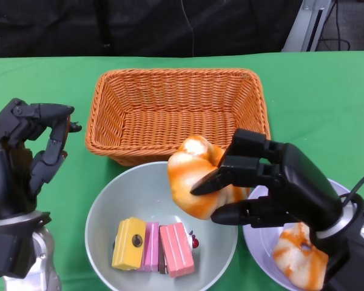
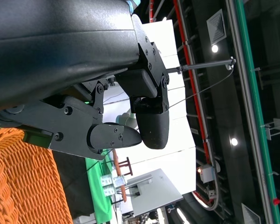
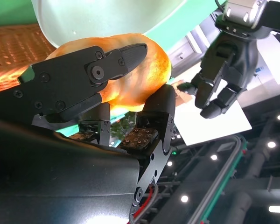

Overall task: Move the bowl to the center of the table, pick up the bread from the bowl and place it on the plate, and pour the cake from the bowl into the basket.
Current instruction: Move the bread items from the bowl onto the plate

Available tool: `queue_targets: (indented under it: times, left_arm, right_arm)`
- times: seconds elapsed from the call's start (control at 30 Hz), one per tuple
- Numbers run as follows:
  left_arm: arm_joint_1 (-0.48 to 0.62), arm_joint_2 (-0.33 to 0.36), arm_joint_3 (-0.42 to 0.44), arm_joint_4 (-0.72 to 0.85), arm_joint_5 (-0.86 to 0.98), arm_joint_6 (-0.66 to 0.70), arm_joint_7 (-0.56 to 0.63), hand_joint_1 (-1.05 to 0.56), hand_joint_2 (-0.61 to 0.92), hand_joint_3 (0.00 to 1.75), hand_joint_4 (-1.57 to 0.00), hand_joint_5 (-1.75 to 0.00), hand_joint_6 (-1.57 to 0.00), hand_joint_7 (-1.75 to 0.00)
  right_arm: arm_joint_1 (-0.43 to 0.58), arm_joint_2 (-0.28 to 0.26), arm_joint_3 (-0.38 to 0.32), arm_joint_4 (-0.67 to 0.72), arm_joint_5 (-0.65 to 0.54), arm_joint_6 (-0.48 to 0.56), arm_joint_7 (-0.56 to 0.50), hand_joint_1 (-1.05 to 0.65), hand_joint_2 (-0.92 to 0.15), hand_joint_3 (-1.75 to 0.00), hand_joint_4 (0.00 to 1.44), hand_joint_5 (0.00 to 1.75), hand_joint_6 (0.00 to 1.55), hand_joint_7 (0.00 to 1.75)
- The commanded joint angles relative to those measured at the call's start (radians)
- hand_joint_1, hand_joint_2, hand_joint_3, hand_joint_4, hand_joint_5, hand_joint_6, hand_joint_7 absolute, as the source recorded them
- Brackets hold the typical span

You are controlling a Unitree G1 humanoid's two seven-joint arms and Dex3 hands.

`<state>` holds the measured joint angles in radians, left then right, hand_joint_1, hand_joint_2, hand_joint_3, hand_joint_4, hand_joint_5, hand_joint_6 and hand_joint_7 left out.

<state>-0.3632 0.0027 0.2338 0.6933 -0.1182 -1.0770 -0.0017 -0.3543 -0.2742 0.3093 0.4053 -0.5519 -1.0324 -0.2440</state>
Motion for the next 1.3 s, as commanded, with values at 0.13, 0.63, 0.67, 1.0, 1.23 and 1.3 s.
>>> queue_targets:
  times: [0.13, 0.63, 0.67, 1.0, 1.23, 1.3]
  left_arm:
    - [-0.014, 0.022, 0.009, 0.021, -0.003, -0.012, -0.004, -0.15, 0.92, 0.35, -0.76, -1.31, -0.89, -0.87]
    - [-0.024, 0.041, 0.019, 0.026, -0.011, -0.027, -0.016, -0.14, 0.92, 0.38, -0.75, -1.31, -0.88, -0.89]
    - [-0.021, 0.042, 0.017, 0.019, -0.016, -0.021, -0.02, -0.14, 0.92, 0.38, -0.75, -1.31, -0.88, -0.89]
    - [-0.005, 0.031, 0.014, -0.05, -0.01, 0.033, -0.005, -0.12, 0.92, 0.38, -0.76, -1.3, -0.88, -0.91]
    - [0.007, 0.016, 0.015, -0.101, 0.009, 0.066, 0.012, -0.13, 0.92, 0.37, -0.79, -1.31, -0.88, -0.96]
    - [0.013, 0.018, 0.019, -0.115, 0.035, 0.071, 0.027, -0.12, 0.92, 0.39, -0.77, -1.35, -0.86, -0.99]
  right_arm:
    - [0.05, -0.03, -0.064, -0.058, 0.043, -0.008, 0.025, -0.27, -0.92, -0.08, 0.72, 1.41, 0.71, 1.15]
    - [0.179, -0.126, -0.187, -0.072, 0.128, 0.024, 0.121, -0.18, -0.86, -0.13, 0.76, 1.37, 0.73, 1.16]
    - [0.191, -0.13, -0.2, -0.07, 0.126, 0.023, 0.117, -0.17, -0.86, -0.13, 0.76, 1.38, 0.74, 1.14]
    - [0.237, -0.157, -0.296, -0.011, 0.149, -0.036, 0.097, -0.15, -0.89, -0.12, 0.7, 1.47, 0.75, 1.09]
    - [0.285, -0.162, -0.32, -0.046, 0.192, -0.001, 0.138, -0.15, -0.89, -0.11, 0.7, 1.52, 0.75, 1.09]
    - [0.297, -0.163, -0.328, -0.058, 0.187, 0.01, 0.142, -0.14, -0.88, -0.11, 0.7, 1.53, 0.76, 1.09]
